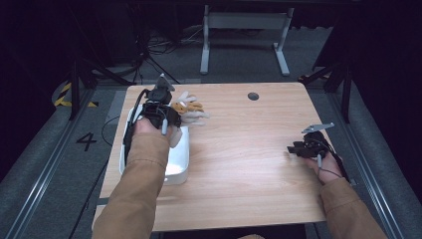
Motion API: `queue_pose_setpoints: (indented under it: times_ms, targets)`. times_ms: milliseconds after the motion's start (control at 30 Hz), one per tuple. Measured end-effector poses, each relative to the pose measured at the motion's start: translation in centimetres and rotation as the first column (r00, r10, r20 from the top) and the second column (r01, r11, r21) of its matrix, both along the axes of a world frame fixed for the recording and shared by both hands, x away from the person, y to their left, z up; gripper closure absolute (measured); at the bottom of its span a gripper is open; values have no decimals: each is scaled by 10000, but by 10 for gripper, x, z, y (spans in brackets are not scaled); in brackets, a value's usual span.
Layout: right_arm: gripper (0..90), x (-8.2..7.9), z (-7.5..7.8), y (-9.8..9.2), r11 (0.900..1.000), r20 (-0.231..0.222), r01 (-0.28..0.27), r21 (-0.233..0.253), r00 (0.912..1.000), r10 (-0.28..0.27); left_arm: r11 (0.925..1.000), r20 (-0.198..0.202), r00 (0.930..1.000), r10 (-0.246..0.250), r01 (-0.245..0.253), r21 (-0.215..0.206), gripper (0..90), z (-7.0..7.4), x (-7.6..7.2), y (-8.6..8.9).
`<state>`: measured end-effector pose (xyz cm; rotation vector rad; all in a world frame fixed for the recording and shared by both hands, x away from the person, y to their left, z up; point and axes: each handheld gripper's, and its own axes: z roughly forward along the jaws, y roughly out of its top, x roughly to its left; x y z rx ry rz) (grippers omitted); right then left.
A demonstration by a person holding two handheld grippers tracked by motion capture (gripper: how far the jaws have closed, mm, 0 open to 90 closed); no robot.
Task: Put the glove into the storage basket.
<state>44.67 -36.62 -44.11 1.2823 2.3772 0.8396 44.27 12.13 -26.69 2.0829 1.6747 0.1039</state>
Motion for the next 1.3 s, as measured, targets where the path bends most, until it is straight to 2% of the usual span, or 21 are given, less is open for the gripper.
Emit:
queue_pose_setpoints:
  times_ms: [100, 233, 400, 433, 467, 533, 633, 667, 733, 900, 967, 1000, 1033, 1067, 1133, 1233, 1267, 1300]
  targets:
    - [597, 0, -1, 2, 10000, -43, -6, -95, 10000, 6, 9969, -209, 9970, 751, -756, -224, 687, -2, 3, 5]
    - [598, 0, -2, 3, 9999, 5, -19, -167, 10000, 19, 9937, -355, 9931, 1114, -1119, -112, 687, -5, 7, 10]
    - [599, 1, -3, 3, 9998, -44, -57, -212, 10000, 56, 9845, -633, 9831, 1718, -1736, -238, 687, -10, 13, 20]
    - [599, 1, -3, 3, 9998, -44, -57, -212, 10000, 56, 9845, -633, 9831, 1718, -1736, -238, 687, -10, 13, 20]
    - [598, 1, -3, 2, 9998, -92, -49, -188, 9999, 47, 9802, -726, 9781, 1952, -1970, -192, 687, -11, 15, 25]
    - [599, 0, -3, 2, 9998, -73, 4, -204, 10000, -6, 9763, -718, 9744, 2133, -2153, -223, 688, -12, 15, 29]
    - [601, 0, -3, 1, 9999, -100, 29, -151, 9999, -31, 9598, -758, 9599, 2698, -2744, -585, 687, -14, 17, 39]
    - [601, 0, -3, 1, 9999, -121, 10, -149, 9999, -12, 9567, -745, 9568, 2809, -2854, -578, 687, -14, 16, 40]
    - [601, 0, -3, 1, 9999, -127, 27, -143, 9999, -28, 9536, -678, 9538, 2925, -2963, -539, 687, -13, 16, 41]
    - [601, 0, -3, 1, 9999, -119, 66, -149, 9999, -68, 9540, -515, 9542, 2949, -2970, -414, 684, -11, 13, 39]
    - [601, -1, -3, 0, 9999, -157, 95, -97, 9998, -96, 9513, -366, 9526, 3020, -3037, -533, 684, -13, 11, 39]
    - [601, -1, -3, 0, 9999, -143, 85, -99, 9999, -86, 9501, -296, 9514, 3065, -3077, -521, 684, -15, 9, 40]
    - [602, -1, -3, 0, 9999, -140, 84, -92, 9999, -85, 9456, -289, 9472, 3195, -3206, -551, 684, -18, 8, 40]
    - [602, -1, -3, 0, 9999, -145, 77, -87, 9999, -78, 9440, -377, 9457, 3228, -3246, -589, 683, -22, 8, 40]
    - [601, -1, -3, 0, 9999, -149, 83, -80, 9999, -85, 9433, -560, 9448, 3228, -3260, -628, 682, -30, 7, 42]
    - [602, -1, -3, 0, 9999, -138, 53, -95, 9999, -54, 9385, -656, 9398, 3353, -3393, -639, 682, -38, 6, 45]
    - [601, -1, -3, 0, 9999, -136, 56, -95, 9999, -57, 9396, -665, 9410, 3318, -3360, -654, 682, -40, 5, 46]
    - [602, -1, -3, 0, 9999, -128, 47, -91, 9999, -48, 9380, -703, 9391, 3363, -3407, -640, 681, -46, 5, 48]
